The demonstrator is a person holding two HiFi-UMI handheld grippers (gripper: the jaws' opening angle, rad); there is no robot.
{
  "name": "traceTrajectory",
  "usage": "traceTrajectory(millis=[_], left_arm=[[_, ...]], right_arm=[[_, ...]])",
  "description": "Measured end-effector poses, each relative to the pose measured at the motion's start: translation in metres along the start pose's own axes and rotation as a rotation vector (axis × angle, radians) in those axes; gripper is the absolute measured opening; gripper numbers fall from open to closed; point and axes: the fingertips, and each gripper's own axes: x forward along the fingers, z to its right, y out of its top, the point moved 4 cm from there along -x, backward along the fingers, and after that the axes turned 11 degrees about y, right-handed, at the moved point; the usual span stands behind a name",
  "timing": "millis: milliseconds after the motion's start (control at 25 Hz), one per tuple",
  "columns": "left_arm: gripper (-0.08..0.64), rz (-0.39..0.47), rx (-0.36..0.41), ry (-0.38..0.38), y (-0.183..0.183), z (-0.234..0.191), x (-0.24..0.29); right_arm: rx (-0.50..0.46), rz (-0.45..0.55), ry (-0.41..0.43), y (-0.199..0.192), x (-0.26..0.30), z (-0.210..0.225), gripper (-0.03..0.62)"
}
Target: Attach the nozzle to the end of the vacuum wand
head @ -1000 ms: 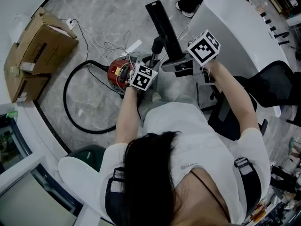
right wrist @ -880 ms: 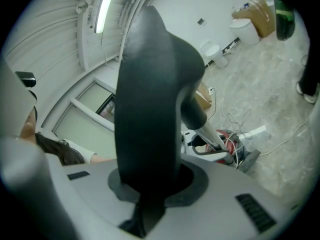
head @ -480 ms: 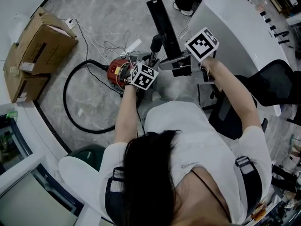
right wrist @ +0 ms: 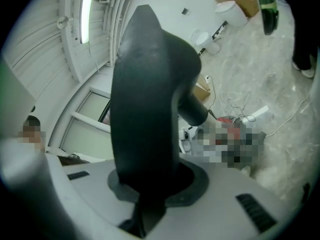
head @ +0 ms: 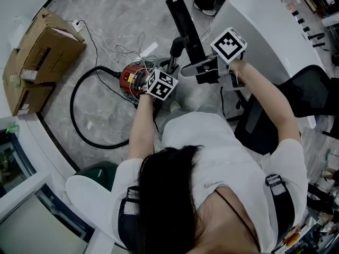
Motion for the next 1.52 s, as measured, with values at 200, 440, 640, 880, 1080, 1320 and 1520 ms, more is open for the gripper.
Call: traceTrajectory(millis=[200, 440, 640, 880, 1080, 1320, 1520], left_arm=[[0.155, 0.001, -0.014, 0.006, -0.001, -0.003, -0.002], [0.153, 0.015, -0.058, 0.013, -0.002, -0.005, -0.002], [0.153, 0.018, -0.065, 0.002, -0.003, -0.005, -0.001], [0.153, 0.031, -0.124, 0.006, -0.004, -0.005, -0.001], [0.153, 0.033, -0.15, 0.017, -0.005, -0.007, -0.001], [0.153, 0.034, -0.151, 0.012, -0.004, -0.008, 0.0], [0.153, 0.035, -0.176, 0.025, -0.005, -0.008, 0.0]], right_arm=[[0.02, 0.056, 0.019, 0.0, 0.002, 0.001, 0.075], [0.029, 0.055, 0.042, 0.002, 0.003, -0.003, 0.072], [-0.029, 0.059, 0.017, 0.002, 0.0, -0.001, 0.072], [-0.128, 0.057, -0.05, 0.002, 0.001, 0.005, 0.124], [-0.155, 0.057, -0.094, 0.001, -0.002, 0.011, 0.187], [-0.253, 0.069, -0.138, 0.003, -0.005, 0.014, 0.254], [-0.331, 0.168, -0.123, 0.008, -0.008, 0.01, 0.316]])
